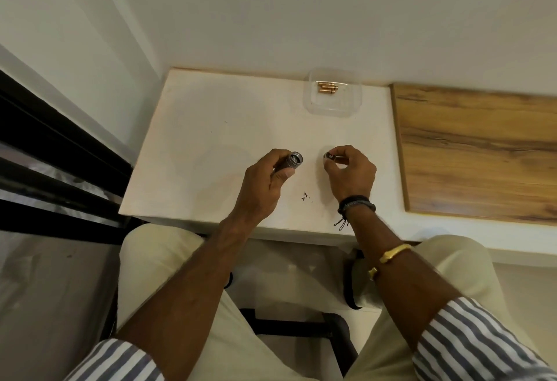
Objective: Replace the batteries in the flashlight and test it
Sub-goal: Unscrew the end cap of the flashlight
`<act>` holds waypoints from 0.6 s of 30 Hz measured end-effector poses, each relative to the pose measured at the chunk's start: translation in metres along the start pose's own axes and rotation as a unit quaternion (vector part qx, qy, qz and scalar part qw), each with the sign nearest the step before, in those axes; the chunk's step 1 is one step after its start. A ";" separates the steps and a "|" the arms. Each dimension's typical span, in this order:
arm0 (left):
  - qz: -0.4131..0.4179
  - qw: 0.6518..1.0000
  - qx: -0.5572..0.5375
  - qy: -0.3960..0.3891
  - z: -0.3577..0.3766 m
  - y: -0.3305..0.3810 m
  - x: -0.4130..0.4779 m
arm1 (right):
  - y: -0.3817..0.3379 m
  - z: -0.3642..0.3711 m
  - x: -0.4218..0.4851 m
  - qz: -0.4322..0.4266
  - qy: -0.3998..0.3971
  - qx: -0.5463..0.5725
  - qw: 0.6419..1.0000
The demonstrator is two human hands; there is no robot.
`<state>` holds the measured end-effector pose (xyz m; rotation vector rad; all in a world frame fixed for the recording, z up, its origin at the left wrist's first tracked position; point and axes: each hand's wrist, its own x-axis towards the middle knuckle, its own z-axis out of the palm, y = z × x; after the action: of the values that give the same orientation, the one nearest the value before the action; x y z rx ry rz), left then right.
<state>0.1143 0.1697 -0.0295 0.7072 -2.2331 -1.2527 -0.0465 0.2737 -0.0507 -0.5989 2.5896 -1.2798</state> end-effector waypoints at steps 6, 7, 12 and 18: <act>0.002 1.000 0.005 0.000 0.005 -0.009 0.001 | 0.008 0.008 0.002 0.024 -0.019 -0.069 0.997; 0.002 1.000 0.004 -0.001 0.006 -0.010 0.001 | 0.009 0.009 0.001 0.023 -0.017 -0.069 0.997; 0.008 1.000 -0.002 -0.004 0.005 -0.008 0.000 | 0.006 0.007 -0.002 0.023 -0.012 -0.058 0.998; 0.050 0.990 0.129 -0.028 0.000 0.001 0.000 | -0.024 -0.017 -0.027 0.058 -0.048 0.203 0.976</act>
<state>0.1139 0.1706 -0.0284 0.6502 -2.4716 -0.9579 -0.0218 0.2841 -0.0217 -0.4119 2.1573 -1.6310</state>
